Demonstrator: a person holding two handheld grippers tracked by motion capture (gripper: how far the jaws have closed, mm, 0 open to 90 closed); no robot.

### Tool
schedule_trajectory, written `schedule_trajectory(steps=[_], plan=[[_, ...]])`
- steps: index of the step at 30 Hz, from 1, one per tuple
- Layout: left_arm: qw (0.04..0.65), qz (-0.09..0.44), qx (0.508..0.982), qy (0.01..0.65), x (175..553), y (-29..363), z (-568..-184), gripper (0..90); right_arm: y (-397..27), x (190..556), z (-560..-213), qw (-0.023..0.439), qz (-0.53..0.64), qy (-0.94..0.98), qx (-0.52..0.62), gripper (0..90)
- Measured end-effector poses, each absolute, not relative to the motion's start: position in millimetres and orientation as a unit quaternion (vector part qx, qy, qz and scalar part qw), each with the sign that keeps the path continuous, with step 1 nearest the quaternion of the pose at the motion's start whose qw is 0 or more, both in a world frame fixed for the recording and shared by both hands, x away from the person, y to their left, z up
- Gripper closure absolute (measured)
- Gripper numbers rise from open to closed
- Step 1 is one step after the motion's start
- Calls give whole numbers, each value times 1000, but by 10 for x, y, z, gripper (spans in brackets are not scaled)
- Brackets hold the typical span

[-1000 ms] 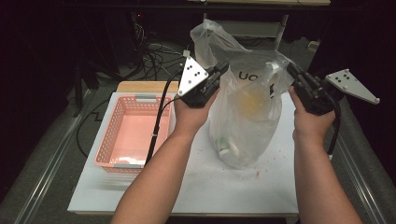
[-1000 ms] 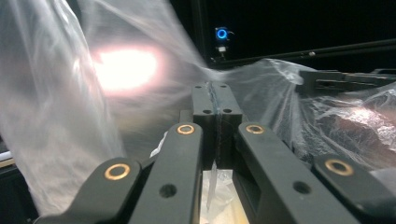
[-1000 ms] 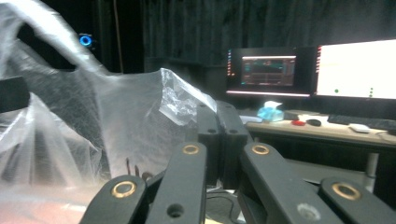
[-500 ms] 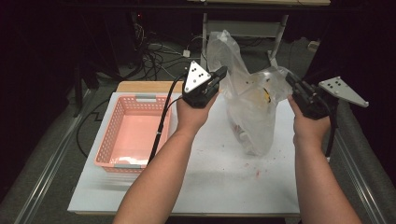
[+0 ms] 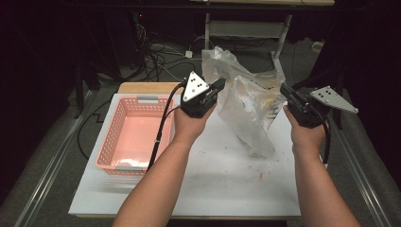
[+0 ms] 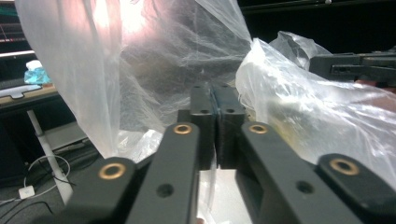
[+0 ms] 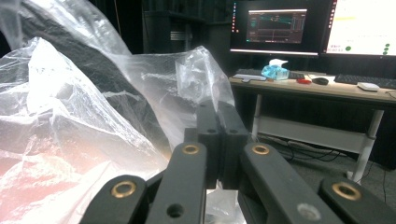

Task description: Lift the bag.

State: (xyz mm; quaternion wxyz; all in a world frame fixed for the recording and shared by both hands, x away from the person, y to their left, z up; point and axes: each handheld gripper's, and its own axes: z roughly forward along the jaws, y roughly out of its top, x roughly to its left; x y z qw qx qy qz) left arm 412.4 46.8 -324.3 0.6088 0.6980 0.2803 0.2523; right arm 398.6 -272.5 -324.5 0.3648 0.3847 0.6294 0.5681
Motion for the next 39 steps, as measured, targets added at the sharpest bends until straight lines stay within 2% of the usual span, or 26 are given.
schedule_trajectory(steps=[10,28,39], plan=[[598,232,710,291,3897,635,-3394,657,-2749,3993,-3326,366,555,640,386,900],[600,221,709,297,3431,992,-3561,500,-2784,4016,-3450,370,537,653,386,900],[594,215,710,313,3247,1159,-3680,369,-2773,4041,-3486,367,531,660,385,900]])
